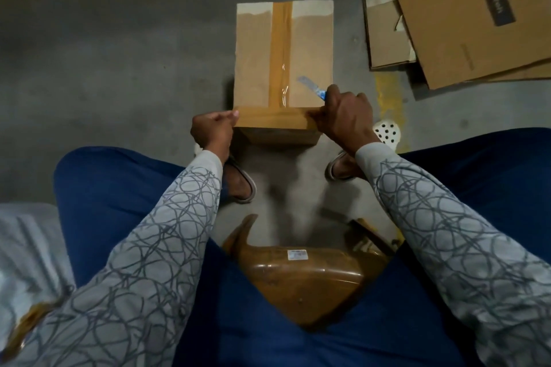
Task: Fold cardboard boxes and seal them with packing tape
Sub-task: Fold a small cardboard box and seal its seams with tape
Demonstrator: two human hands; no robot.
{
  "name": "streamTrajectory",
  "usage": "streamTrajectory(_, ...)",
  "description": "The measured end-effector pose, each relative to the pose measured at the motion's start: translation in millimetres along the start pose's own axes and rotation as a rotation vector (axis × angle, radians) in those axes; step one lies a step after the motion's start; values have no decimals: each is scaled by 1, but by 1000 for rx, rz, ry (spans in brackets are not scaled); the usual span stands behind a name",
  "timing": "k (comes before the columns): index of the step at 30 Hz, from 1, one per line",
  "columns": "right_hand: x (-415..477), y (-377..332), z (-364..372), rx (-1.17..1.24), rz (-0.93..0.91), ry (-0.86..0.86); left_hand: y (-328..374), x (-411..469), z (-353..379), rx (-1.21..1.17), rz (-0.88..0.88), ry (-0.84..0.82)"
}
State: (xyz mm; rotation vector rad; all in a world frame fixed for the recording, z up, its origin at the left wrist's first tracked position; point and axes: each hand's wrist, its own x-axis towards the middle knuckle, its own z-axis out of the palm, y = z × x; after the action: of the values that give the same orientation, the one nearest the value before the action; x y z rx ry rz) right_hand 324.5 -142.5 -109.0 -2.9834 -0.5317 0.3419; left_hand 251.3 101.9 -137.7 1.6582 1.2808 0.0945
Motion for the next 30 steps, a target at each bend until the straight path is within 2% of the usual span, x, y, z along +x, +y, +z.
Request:
streamTrajectory(4, 0, 2, 6, -25, 77, -28, -8, -1, 13, 65, 103, 38)
streamTrajectory(7, 0, 3, 7, -24, 114, -27, -8, -3, 19, 74, 103, 61)
streamTrajectory(15, 1, -3, 4, -10, 139, -18, -15, 13, 18, 21, 27, 52)
streamTrajectory(20, 0, -6, 4, 5, 123, 6, -18, 22, 15, -53, -69, -36)
streamTrajectory(30, 4, -12, 11, -37, 100, 3, -18, 26, 17, -77, -145, -24)
